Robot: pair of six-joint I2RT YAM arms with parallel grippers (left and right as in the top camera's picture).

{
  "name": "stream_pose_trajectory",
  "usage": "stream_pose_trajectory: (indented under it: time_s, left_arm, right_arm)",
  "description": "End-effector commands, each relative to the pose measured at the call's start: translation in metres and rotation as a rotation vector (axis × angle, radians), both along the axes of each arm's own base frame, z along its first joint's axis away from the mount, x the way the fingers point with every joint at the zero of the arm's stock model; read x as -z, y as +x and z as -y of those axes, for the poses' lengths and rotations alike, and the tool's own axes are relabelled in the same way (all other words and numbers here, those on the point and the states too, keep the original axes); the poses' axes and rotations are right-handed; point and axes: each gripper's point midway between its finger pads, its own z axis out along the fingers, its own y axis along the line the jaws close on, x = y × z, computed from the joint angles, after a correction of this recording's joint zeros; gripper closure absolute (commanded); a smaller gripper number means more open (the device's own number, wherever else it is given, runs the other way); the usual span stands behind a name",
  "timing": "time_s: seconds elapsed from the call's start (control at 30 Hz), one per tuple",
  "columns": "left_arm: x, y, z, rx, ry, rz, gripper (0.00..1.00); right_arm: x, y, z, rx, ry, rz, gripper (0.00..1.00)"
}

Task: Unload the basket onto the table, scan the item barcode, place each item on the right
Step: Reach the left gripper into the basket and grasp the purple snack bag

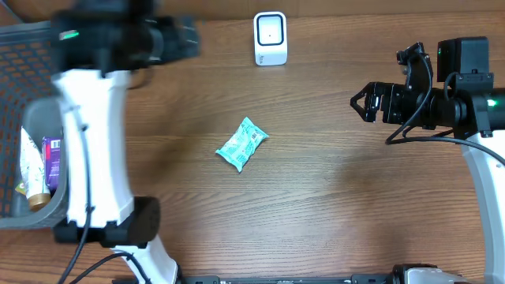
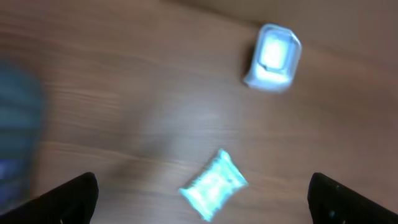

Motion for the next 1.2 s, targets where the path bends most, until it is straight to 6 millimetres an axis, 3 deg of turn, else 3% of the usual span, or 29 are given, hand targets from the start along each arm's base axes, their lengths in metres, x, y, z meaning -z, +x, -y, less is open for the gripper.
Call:
stream_pose_trajectory:
  time_s: [0.0, 0.13, 0.27, 0.37, 0.5, 0.63, 0.9, 1.03, 1.17]
  left_arm:
    - [-0.028, -0.021, -0.066, -0.152, 0.087, 0.058, 0.0]
    - [-0.039, -0.042, -0.125, -0.313, 0.063, 0.082, 0.0]
    - [-0.034, -0.071, -0.186, -0.479, 0.093, 0.051, 0.0]
    - [-0.016, -0.1, -0.229, -0.628, 0.143, -0.044, 0.0]
    - [0.023, -0.14, -0.268, -0.825, 0.059, -0.182, 0.0]
    - [0.057, -0.151, -0.289, -0.89, 0.022, -0.263, 0.01]
    - [0.135, -0.142, -0.302, -0.885, -0.018, -0.375, 0.0]
    - [0.168, -0.132, -0.308, -0.846, -0.013, -0.376, 0.01]
    - [0.196, -0.108, -0.307, -0.699, 0.001, -0.322, 0.0]
  right_arm:
    - [-0.011, 0.003, -0.001, -0.004, -0.004, 0.035, 0.0]
    - [-0.011, 0.003, -0.001, -0.004, -0.004, 0.035, 0.0]
    - [-0.011, 0.003, -0.001, -0.004, -0.004, 0.035, 0.0]
    - [-0.011, 0.003, -0.001, -0.004, -0.004, 0.035, 0.0]
    - [-0.011, 0.003, -0.001, -0.004, -0.004, 0.035, 0.0]
    - [-0.01, 0.003, -0.001, -0.004, -0.004, 0.035, 0.0]
    - [-0.01, 0.003, -0.001, -0.004, -0.004, 0.035, 0.0]
    - [-0.011, 0.003, -0.001, -0.004, -0.004, 0.035, 0.0]
    - [-0.011, 0.003, -0.001, -0.004, -0.004, 0.035, 0.0]
